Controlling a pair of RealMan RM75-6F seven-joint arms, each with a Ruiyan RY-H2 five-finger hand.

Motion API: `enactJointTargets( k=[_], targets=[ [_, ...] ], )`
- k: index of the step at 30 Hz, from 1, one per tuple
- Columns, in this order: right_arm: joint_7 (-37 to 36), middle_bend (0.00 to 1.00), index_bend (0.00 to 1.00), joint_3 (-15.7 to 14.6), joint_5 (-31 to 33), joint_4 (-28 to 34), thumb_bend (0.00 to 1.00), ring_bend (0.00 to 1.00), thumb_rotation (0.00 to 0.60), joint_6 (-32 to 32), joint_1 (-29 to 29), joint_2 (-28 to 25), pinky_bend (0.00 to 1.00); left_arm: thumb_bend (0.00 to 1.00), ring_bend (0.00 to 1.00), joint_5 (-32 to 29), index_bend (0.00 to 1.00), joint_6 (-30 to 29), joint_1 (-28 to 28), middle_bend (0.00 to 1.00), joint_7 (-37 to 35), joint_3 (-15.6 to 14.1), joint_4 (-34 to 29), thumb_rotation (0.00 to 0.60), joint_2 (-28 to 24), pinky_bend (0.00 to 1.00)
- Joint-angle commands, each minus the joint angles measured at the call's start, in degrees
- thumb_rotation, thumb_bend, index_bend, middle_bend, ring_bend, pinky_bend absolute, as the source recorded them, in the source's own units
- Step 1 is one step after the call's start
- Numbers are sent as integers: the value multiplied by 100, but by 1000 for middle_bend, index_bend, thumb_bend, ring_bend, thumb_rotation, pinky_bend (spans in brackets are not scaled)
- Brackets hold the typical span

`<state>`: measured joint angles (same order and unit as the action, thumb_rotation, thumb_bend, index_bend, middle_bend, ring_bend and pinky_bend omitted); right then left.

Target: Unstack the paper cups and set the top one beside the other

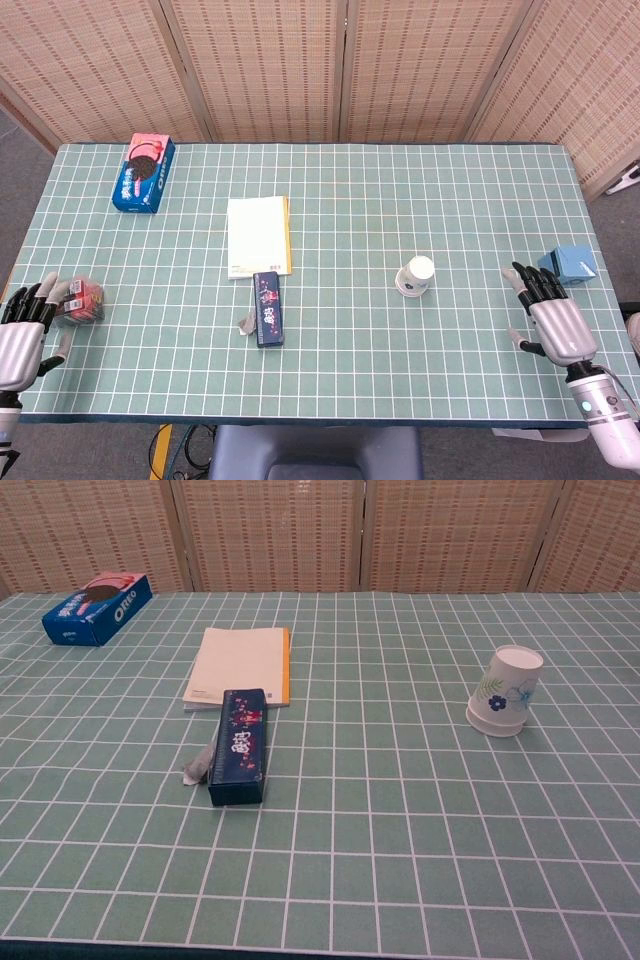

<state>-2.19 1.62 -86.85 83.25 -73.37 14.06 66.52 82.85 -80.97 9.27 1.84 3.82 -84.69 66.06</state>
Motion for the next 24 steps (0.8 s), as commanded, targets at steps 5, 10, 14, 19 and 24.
enactJointTargets(
  k=[5, 10, 14, 19, 24],
  targets=[
    [-76, 0, 0, 4, -3, 17, 243, 0, 600, 10, 12, -29, 0, 495, 0, 23, 0, -36, -13, 0, 42, -14, -37, 600, 9, 0],
    [-215, 0, 0, 92, 35, 129, 243, 0, 600, 151, 144, -124, 0, 495, 0, -40, 0, 39, 18, 0, 8, 14, 0, 600, 8, 0],
    [-112, 0, 0, 196, 153, 412, 243, 0, 600, 563, 412, -327, 0, 495, 0, -66, 0, 92, 36, 0, -84, 24, 21, 600, -7, 0],
    [-90, 0, 0, 438, 547, 683, 242, 0, 600, 1422, 945, -530, 0, 495, 0, -134, 0, 132, 31, 0, -161, 39, 29, 600, -24, 0],
    [-314, 0, 0, 672, 900, 740, 242, 0, 600, 2259, 1500, -568, 0, 495, 0, -134, 0, 137, 36, 0, -175, 41, 34, 600, -26, 0]
  ],
)
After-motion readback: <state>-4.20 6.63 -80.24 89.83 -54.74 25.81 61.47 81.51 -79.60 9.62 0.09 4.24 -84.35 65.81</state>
